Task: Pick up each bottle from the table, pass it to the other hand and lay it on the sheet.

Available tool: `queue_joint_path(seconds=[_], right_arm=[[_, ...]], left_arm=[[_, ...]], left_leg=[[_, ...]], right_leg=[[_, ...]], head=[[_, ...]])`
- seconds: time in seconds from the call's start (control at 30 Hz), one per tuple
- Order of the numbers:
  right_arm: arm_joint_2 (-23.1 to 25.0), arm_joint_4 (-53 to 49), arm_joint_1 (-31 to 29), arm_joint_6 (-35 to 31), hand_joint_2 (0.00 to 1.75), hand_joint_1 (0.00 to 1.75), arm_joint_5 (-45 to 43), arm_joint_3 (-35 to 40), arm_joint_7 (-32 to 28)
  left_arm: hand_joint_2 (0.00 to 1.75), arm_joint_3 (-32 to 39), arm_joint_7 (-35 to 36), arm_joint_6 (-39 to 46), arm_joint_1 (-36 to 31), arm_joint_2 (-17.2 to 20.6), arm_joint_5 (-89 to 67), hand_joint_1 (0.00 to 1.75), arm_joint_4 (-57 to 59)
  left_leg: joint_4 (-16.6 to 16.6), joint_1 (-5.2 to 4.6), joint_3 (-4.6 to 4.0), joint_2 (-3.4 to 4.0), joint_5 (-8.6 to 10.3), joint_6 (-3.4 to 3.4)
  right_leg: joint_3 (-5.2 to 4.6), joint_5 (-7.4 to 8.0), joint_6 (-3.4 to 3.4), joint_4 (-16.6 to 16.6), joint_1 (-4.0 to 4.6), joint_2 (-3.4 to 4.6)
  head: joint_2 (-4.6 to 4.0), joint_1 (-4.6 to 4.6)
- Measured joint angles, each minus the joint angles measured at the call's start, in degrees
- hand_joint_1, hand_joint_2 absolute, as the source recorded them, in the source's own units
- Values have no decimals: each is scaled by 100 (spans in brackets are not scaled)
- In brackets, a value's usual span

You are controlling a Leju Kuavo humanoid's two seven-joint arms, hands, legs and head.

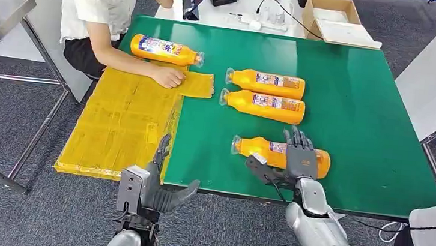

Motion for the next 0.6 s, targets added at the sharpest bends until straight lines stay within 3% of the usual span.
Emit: queue_joint_path(seconds=[0.13, 0.6], right_arm=[[-35, 260, -239, 595, 175, 0, -238, 2, 122], [-210, 472, -294, 779, 175, 0, -367, 4, 386]], left_arm=[[175, -2, 175, -186, 51, -2, 13, 0, -17], [175, -2, 306, -301, 151, 31, 39, 0, -20]], left_leg=[[0, 0, 12, 4, 0, 0], [0, -1, 61, -1, -2, 1]], right_leg=[[7, 0, 0, -2, 0, 1], [55, -2, -1, -6, 0, 0]], head=[[0, 0], [0, 2]])
